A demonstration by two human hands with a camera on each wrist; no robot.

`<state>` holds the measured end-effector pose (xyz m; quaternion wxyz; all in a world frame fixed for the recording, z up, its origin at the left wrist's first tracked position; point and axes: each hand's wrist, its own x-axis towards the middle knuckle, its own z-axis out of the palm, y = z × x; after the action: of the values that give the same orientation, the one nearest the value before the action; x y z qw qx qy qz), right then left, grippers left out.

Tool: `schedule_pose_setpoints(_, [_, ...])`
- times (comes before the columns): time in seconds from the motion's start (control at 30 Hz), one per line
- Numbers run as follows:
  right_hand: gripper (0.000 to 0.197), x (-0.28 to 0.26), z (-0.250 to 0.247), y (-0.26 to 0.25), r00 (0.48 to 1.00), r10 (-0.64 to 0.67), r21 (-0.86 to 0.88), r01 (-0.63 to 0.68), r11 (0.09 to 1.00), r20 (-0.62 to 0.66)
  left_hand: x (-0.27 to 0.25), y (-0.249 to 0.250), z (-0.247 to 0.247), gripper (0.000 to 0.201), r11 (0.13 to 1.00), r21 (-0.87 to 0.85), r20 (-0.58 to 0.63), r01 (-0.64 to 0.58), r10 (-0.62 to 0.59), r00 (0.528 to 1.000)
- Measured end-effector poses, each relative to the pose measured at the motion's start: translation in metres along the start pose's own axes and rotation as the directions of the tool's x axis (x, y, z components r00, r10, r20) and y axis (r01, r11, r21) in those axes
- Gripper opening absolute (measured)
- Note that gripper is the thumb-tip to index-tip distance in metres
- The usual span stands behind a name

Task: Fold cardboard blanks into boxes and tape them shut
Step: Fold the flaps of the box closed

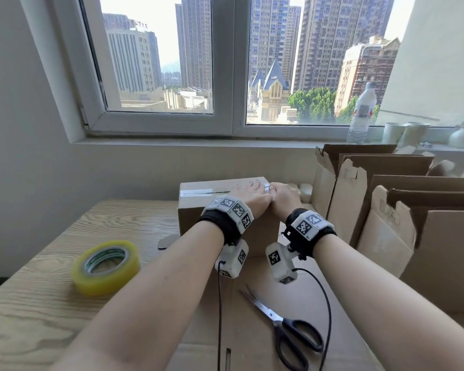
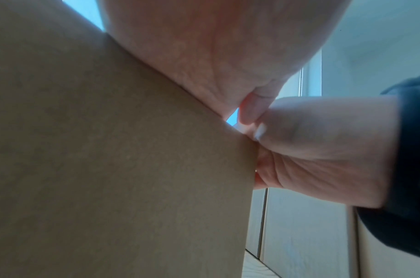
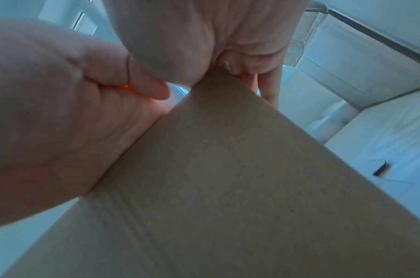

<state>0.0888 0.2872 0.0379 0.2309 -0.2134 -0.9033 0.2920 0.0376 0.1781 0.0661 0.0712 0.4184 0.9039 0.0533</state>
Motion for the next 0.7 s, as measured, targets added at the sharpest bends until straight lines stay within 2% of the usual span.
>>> schedule_pose_setpoints(0.2, [0.029, 0.0, 0.007, 0.001, 0.996, 0.056, 0.24, -0.073, 0.968, 0.074, 0.001, 0.0, 0.002, 0.059, 1.0, 0.019, -0.001, 0.015, -0.015, 1.0])
schedule_pose_setpoints(0.3, [0.04, 0.013, 0.017, 0.015, 0.995, 0.076, 0.315, -0.091, 0.945, 0.061, -0.001, 0.001, 0.0, 0.059, 0.999, 0.017, -0.013, 0.028, -0.027, 1.0])
schedule_pose_setpoints(0.37, [0.034, 0.025, 0.025, 0.027, 0.995, 0.076, 0.342, -0.093, 0.935, 0.064, -0.003, 0.003, -0.001, 0.059, 0.999, -0.001, -0.007, 0.042, -0.042, 0.999])
schedule_pose_setpoints(0.5, [0.038, 0.026, 0.024, 0.024, 0.994, 0.1, 0.285, -0.111, 0.952, 0.051, 0.0, 0.003, 0.004, 0.057, 0.999, 0.028, -0.014, 0.04, -0.04, 0.999])
schedule_pose_setpoints(0.7, [0.034, 0.013, 0.015, 0.007, 0.988, 0.138, 0.165, -0.147, 0.975, 0.066, -0.001, -0.001, 0.006, 0.06, 0.998, 0.055, -0.038, 0.037, -0.035, 0.999])
